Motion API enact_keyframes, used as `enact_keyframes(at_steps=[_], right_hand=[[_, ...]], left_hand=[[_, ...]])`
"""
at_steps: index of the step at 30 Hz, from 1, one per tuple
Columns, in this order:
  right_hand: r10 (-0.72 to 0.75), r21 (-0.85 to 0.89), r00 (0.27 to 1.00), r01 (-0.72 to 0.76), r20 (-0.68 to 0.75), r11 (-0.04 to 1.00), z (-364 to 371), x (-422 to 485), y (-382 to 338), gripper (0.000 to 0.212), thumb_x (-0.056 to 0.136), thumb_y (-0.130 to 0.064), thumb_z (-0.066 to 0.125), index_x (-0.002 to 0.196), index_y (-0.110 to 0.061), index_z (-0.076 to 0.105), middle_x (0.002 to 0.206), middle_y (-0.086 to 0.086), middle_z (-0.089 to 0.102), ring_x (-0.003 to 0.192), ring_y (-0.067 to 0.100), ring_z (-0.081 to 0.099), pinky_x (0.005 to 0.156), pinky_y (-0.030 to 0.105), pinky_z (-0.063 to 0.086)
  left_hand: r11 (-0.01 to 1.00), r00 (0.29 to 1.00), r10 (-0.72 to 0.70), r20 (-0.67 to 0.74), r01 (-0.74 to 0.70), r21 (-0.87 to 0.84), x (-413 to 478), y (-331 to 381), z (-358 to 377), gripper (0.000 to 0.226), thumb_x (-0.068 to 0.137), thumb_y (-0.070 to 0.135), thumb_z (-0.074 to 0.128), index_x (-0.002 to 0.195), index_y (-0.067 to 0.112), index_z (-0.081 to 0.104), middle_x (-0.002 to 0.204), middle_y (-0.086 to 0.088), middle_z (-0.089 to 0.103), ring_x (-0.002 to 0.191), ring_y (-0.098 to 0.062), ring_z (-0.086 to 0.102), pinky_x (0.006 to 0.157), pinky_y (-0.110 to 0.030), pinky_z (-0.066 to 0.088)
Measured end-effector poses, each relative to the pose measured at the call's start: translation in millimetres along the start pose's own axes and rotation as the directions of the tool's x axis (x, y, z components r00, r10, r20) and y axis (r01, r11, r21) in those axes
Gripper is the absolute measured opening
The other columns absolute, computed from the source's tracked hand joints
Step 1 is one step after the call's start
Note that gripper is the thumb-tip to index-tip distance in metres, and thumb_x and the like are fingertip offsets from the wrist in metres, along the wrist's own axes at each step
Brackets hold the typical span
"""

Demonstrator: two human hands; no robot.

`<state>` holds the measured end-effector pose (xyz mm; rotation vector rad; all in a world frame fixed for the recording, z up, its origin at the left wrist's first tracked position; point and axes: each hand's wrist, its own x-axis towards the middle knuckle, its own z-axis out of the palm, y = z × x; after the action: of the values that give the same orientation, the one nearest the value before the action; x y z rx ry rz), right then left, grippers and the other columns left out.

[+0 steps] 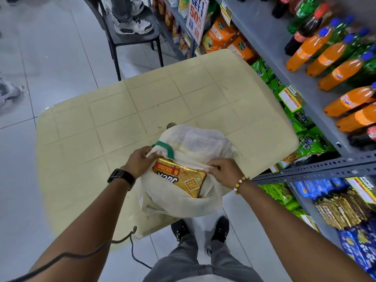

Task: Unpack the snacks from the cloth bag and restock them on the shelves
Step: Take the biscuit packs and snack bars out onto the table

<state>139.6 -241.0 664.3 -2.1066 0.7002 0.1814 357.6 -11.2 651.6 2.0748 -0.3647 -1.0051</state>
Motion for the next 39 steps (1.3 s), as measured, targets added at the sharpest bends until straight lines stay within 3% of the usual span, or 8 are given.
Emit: enact_keyframes(at_steps=[6, 12, 16, 22, 25, 28, 33, 39], right_hand=[[0.075, 0.005, 0.958, -0.077, -0.278, 0.997, -28.2, 42.0, -24.8, 0.012, 0.084, -0.012, 0.074, 0.095, -0.011, 0.079, 0.095, 0.003, 0.075, 0.084, 0.016, 0.065, 0.078, 0.027, 0.052], [-0.137, -0.479, 0.964, 0.012, -0.227, 0.878, 4.2, 26.4, -36.6, 0.031, 0.074, 0.006, 0.058, 0.098, -0.011, 0.067, 0.103, 0.013, 0.063, 0.097, 0.038, 0.055, 0.078, 0.043, 0.048], [-0.105, -0.304, 0.91, -0.024, -0.401, 0.952, 19.4, -15.6, -19.9, 0.012, 0.072, -0.002, 0.064, 0.078, -0.009, 0.057, 0.087, 0.014, 0.057, 0.082, 0.034, 0.053, 0.072, 0.04, 0.047], [0.232, 0.159, 0.951, -0.202, -0.205, 0.966, 46.3, -64.3, 9.6, 0.024, 0.082, -0.005, 0.063, 0.082, -0.029, 0.06, 0.088, -0.003, 0.066, 0.079, 0.014, 0.064, 0.067, 0.023, 0.048], [0.408, 0.568, 0.91, -0.301, -0.068, 0.766, 58.2, -60.7, 3.9, 0.024, 0.09, -0.009, 0.065, 0.106, -0.026, 0.067, 0.106, -0.002, 0.071, 0.101, 0.015, 0.068, 0.078, 0.021, 0.05], [0.467, 0.884, 0.882, -0.269, 0.066, 0.383, 71.8, -51.9, -11.7, 0.034, 0.098, -0.015, 0.058, 0.132, -0.013, 0.058, 0.123, 0.008, 0.067, 0.116, 0.021, 0.063, 0.091, 0.029, 0.051], [0.486, 0.914, 0.856, -0.325, 0.175, 0.244, 93.3, -56.3, -24.6, 0.031, 0.103, -0.033, 0.049, 0.128, -0.019, 0.061, 0.129, 0.007, 0.067, 0.122, 0.021, 0.061, 0.101, 0.033, 0.048], [0.475, 0.767, 0.876, -0.363, 0.087, 0.529, 108.9, -66.9, -28.6, 0.018, 0.095, -0.032, 0.057, 0.1, -0.022, 0.072, 0.119, 0.007, 0.073, 0.117, 0.026, 0.064, 0.11, 0.048, 0.044]], left_hand=[[0.953, 0.984, -0.116, 0.137, 0.149, -0.263, 17.6, -5.2, -14.9, 0.041, 0.083, 0.049, 0.074, 0.102, 0.013, 0.073, 0.102, -0.016, 0.076, 0.098, -0.041, 0.071, 0.081, -0.047, 0.061], [0.819, 0.972, -0.065, -0.227, 0.182, 0.544, 29.2, -37.1, -2.9, 0.037, 0.092, 0.032, 0.058, 0.128, 0.025, 0.053, 0.128, -0.01, 0.055, 0.113, -0.037, 0.057, 0.088, -0.044, 0.05], [0.94, 0.922, 0.08, -0.379, 0.056, 0.336, 7.4, -37.0, 5.3, 0.038, 0.083, 0.014, 0.066, 0.119, 0.015, 0.055, 0.122, -0.013, 0.054, 0.104, -0.033, 0.057, 0.084, -0.041, 0.052], [0.985, 0.952, 0.17, -0.255, -0.153, 0.086, -35.6, -21.8, 16.2, 0.016, 0.091, 0.009, 0.062, 0.103, 0.02, 0.061, 0.104, 0.003, 0.067, 0.088, -0.007, 0.064, 0.069, -0.016, 0.047], [0.989, 0.983, 0.026, -0.18, -0.052, -0.136, -36.9, -10.4, 17.4, 0.026, 0.098, 0.025, 0.058, 0.123, 0.02, 0.054, 0.112, 0.002, 0.062, 0.096, -0.006, 0.062, 0.074, -0.018, 0.048], [0.951, 0.991, -0.098, -0.095, 0.065, -0.304, -35.0, -5.2, 12.7, 0.016, 0.097, 0.037, 0.054, 0.102, 0.032, 0.068, 0.109, -0.002, 0.066, 0.103, -0.024, 0.065, 0.087, -0.033, 0.053], [0.957, 0.946, -0.165, 0.28, 0.222, -0.188, -36.4, -17.9, 14.4, 0.042, 0.094, 0.069, 0.036, 0.098, 0.048, 0.072, 0.112, 0.015, 0.074, 0.105, -0.007, 0.067, 0.088, -0.026, 0.048], [0.988, 0.965, -0.127, 0.23, 0.145, -0.06, -52.4, -12.0, 20.1, 0.058, 0.09, 0.077, 0.029, 0.118, 0.043, 0.067, 0.101, 0.023, 0.07, 0.1, -0.003, 0.063, 0.09, -0.023, 0.041]])
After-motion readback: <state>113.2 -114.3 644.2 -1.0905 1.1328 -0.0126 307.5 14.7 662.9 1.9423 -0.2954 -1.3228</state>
